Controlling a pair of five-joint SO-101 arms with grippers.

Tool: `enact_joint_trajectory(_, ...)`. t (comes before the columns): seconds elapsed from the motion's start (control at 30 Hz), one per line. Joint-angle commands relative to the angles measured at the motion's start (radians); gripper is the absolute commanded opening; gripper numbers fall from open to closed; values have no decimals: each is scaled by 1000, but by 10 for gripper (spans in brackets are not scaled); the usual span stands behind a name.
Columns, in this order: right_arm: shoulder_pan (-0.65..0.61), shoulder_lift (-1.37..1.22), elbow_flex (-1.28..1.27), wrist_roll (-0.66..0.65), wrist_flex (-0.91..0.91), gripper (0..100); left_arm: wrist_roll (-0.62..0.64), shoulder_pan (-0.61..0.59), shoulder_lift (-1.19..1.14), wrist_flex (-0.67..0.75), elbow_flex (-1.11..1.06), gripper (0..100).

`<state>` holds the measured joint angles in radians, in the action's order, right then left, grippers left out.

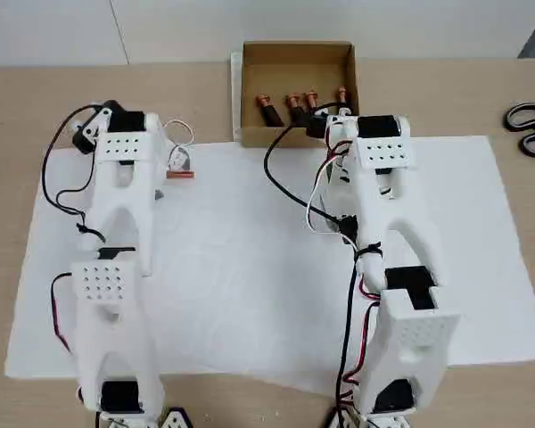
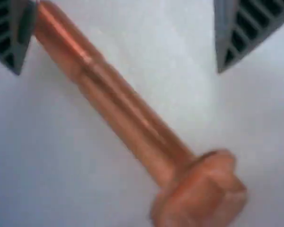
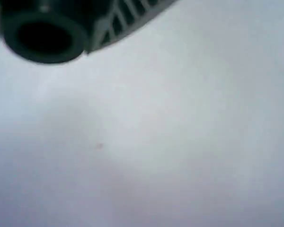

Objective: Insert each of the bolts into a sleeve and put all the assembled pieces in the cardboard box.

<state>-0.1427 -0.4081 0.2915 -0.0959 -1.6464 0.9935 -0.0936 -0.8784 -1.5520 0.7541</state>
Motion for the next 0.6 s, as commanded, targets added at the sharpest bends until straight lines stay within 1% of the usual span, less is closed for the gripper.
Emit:
enact_joint_trajectory(0.0,8,8,49,-3,1,6,8,-6,-8,8,67,250)
enact_joint_trajectory(0.07,8,8,49,-3,1,6,9,-6,-20,6,82,246)
enact_joint_trajectory(0.13,8,8,49,-3,-1,6,28,-6,-28,6,91,212)
enact_joint_trajectory(0.33,8,8,49,-3,1,6,41,-5,-29,8,94,3)
enact_joint_trajectory(0.57,8,8,49,-3,1,6,41,0,-21,-17,97,5)
